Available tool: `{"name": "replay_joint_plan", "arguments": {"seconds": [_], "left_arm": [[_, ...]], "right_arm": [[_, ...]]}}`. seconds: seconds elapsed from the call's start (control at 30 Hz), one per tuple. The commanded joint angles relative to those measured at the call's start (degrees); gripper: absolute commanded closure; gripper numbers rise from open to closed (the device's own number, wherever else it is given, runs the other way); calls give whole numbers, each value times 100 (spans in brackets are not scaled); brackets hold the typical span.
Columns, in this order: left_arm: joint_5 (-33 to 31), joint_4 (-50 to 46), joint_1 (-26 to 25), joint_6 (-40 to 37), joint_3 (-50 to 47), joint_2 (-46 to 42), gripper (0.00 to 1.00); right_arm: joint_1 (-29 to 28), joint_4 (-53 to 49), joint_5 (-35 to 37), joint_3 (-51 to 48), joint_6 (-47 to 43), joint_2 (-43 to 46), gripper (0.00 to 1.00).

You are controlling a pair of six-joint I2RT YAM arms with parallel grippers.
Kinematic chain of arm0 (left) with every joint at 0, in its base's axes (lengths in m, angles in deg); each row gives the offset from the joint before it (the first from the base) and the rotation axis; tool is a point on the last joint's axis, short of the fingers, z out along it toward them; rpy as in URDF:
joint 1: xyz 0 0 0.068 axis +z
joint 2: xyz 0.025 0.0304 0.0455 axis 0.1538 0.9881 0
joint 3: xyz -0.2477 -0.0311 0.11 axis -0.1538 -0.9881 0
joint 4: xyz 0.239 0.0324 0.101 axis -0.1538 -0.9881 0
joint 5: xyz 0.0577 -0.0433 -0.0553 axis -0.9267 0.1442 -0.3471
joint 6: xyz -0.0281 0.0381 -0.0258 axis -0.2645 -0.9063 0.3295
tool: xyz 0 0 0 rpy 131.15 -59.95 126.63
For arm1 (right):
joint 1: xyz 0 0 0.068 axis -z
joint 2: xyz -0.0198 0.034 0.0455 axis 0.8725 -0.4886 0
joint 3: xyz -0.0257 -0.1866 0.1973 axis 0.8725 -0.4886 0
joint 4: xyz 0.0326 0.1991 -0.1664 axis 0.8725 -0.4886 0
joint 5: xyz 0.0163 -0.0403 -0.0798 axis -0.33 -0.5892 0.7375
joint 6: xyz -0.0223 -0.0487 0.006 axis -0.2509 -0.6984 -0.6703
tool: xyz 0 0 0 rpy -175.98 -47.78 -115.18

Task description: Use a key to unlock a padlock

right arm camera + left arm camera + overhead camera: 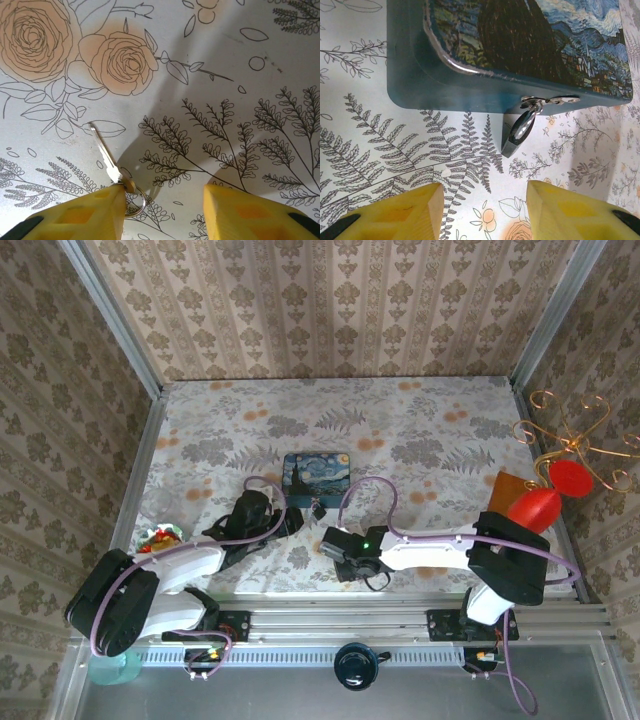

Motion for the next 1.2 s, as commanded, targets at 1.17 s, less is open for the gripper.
{"name": "replay_joint_plan", "arguments": {"seconds": [1.17], "left_arm": [[-60,-228,84,-216,-76,-359,50]], "right_arm": [[-191,-82,91,589,-312,-664,64]]}}
